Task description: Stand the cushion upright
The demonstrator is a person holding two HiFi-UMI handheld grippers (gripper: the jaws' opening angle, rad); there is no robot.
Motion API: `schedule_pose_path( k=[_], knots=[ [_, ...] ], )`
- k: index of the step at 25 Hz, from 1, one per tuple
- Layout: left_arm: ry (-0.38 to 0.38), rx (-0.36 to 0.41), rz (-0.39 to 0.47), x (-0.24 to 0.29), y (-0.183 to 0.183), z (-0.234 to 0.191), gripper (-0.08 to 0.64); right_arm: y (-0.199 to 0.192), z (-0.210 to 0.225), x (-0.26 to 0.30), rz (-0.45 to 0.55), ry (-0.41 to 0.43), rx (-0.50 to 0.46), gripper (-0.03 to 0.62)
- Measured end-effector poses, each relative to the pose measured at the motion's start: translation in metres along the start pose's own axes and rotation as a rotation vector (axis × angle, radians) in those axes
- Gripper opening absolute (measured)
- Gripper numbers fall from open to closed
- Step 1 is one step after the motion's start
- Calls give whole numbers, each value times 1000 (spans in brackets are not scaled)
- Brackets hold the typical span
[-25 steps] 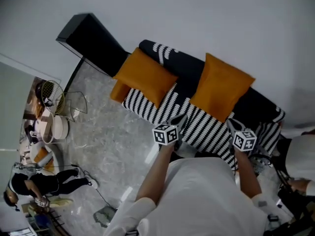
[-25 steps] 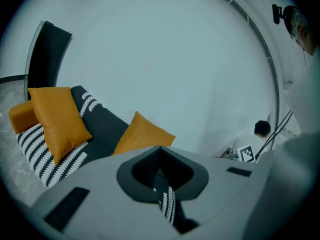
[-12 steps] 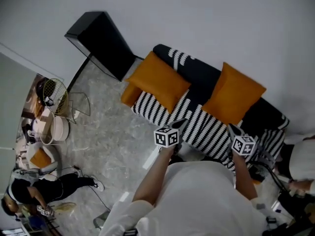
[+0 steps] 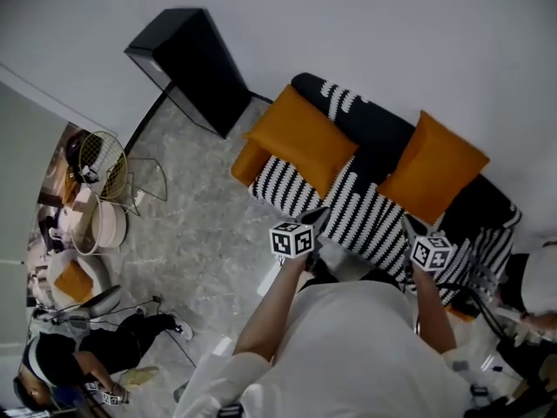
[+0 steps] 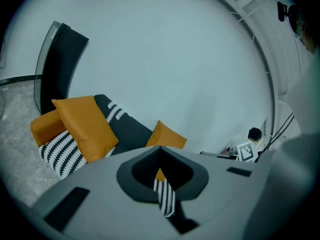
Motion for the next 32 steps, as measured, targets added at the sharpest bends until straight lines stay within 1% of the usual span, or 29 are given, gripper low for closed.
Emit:
schedule_pose_path(
  k=[7, 10, 13, 16, 20, 24, 28, 32],
  knots=[
    [34, -32, 36, -32, 6, -39, 2, 0, -32, 18, -28, 16, -29, 51],
    [53, -59, 69, -34, 21, -56, 2, 15, -35, 43, -55, 45, -73, 51],
    [78, -100, 98, -33, 39, -72, 2, 38, -37, 75, -86, 82, -94, 51],
    [79, -126, 126, -34, 45, -75, 2, 50, -36, 93, -96, 95, -117, 51],
    [105, -136, 140, -33, 31, -77, 2, 42, -32, 107, -103, 131, -116, 51],
    [136, -144, 145, -31, 51, -82, 2, 67, -35, 133, -112, 175, -139, 51],
    [146, -144, 184, -15, 52, -87, 2, 70, -22, 155, -93, 229, -153, 51],
    [183, -179, 189, -1, 74, -88, 2, 103, -13, 174, -71, 262, -171, 51]
  ],
)
Point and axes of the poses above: the fingertips, and each gripper's own axes: x forward along the fingers, z to its right, y out of its top, the point moved 7 cm from there along -x, backward along the fingers, and after that the axes turned 7 degrees about -x, right-handed, at the moved point
